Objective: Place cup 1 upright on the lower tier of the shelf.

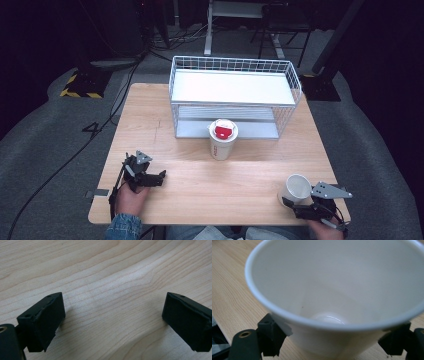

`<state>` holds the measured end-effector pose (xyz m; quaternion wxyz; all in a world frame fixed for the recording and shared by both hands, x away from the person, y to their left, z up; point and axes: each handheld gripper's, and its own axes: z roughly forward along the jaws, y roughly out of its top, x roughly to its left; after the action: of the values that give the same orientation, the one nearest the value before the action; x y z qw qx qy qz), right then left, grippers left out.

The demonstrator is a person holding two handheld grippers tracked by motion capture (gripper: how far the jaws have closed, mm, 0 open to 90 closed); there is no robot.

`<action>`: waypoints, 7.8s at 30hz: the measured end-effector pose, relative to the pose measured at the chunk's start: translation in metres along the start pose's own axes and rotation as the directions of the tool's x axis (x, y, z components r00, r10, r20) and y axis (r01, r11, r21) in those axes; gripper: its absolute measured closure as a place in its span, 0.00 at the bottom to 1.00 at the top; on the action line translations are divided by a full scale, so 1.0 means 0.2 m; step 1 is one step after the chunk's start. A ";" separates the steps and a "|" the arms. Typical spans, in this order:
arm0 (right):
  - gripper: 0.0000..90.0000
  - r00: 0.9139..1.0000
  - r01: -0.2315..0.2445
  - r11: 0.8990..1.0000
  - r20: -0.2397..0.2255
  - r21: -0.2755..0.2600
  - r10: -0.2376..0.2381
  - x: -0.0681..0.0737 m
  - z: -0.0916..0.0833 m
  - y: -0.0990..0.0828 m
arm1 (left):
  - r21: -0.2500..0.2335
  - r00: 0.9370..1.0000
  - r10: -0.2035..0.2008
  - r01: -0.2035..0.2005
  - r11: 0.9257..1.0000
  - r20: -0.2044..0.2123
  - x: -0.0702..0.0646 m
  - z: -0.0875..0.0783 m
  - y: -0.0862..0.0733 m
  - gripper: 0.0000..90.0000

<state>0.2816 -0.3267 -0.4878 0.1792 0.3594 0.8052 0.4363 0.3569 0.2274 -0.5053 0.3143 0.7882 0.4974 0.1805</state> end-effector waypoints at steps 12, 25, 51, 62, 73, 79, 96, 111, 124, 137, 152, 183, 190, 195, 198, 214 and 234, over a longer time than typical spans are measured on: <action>0.25 1.000 0.000 1.000 0.005 0.001 0.000 0.00 0.00 0.00 | 0.000 1.000 0.000 0.000 1.000 0.000 0.00 0.00 0.00 0.06; 0.25 1.000 0.024 1.000 0.001 -0.009 -0.024 0.00 -0.02 0.07 | 0.000 1.000 0.000 0.000 1.000 0.000 0.00 0.00 0.00 0.06; 0.25 1.000 0.018 1.000 -0.016 -0.010 -0.018 -0.05 0.08 0.40 | -0.001 1.000 -0.001 0.001 1.000 -0.003 0.00 0.00 0.00 0.06; 0.25 0.998 0.046 0.999 0.041 0.010 -0.046 -0.08 0.20 0.57 | -0.003 0.999 -0.024 0.024 1.000 -0.021 -0.01 -0.01 -0.01 0.06; 0.25 0.997 0.030 1.000 0.078 0.008 -0.030 -0.12 0.34 0.67 | -0.005 0.999 -0.039 0.039 0.999 -0.037 -0.01 -0.01 -0.01 0.06; 0.25 0.993 -0.028 0.999 0.113 0.022 0.025 -0.15 0.40 0.73 | -0.005 0.999 -0.039 0.039 0.999 -0.034 -0.01 -0.01 -0.01 0.05; 0.25 0.978 -0.021 1.000 0.207 -0.010 0.023 -0.23 0.59 0.83 | -0.005 0.999 -0.038 0.038 0.999 -0.034 -0.01 -0.01 -0.01 0.05; 0.25 0.971 -0.025 0.999 0.237 -0.039 0.034 -0.24 0.73 0.82 | -0.005 0.999 -0.038 0.038 0.999 -0.034 -0.01 -0.01 -0.01 0.05; 0.25 0.969 -0.030 0.997 0.243 -0.069 0.046 -0.24 0.83 0.81 | -0.005 0.999 -0.038 0.038 0.999 -0.034 -0.01 -0.01 -0.01 0.05; 0.25 0.967 -0.037 0.997 0.248 -0.073 0.054 -0.25 0.91 0.80 | -0.004 0.999 -0.039 0.039 0.999 -0.032 -0.01 -0.01 -0.01 0.05; 0.25 0.961 -0.082 0.993 0.256 -0.089 0.103 -0.30 1.00 0.80 | -0.005 0.999 -0.039 0.039 0.999 -0.033 -0.01 -0.01 -0.01 0.05; 0.16 0.952 -0.089 0.992 0.284 -0.084 0.110 -0.35 1.06 0.79 | -0.004 0.999 -0.040 0.040 0.999 -0.032 -0.01 -0.01 -0.01 0.05; 0.16 0.944 -0.108 0.992 0.306 -0.070 0.124 -0.33 1.04 0.79 | -0.004 0.999 -0.039 0.039 0.999 -0.031 -0.01 -0.01 -0.01 0.05; 0.15 0.941 -0.104 0.992 0.317 -0.068 0.120 -0.33 1.00 0.80 | -0.003 0.999 -0.036 0.036 0.999 -0.028 0.00 0.00 -0.01 0.05; 0.15 0.938 -0.102 0.993 0.327 -0.061 0.117 -0.32 0.97 0.80 | -0.002 0.999 -0.033 0.033 0.999 -0.027 0.00 0.00 -0.01 0.05; 0.15 0.960 -0.072 0.995 0.267 -0.073 0.089 -0.25 0.77 0.77 | -0.001 0.999 -0.035 0.035 0.999 -0.029 0.00 0.00 0.00 0.05; 0.14 0.995 0.025 0.999 0.097 -0.046 -0.020 -0.11 0.49 0.72 | -0.003 0.999 -0.036 0.036 0.999 -0.032 0.00 0.00 0.00 0.05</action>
<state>0.4168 -0.2336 -0.4228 0.2313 0.3666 0.7890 0.4353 0.3564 0.2274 -0.5056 0.3106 0.7756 0.5163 0.1881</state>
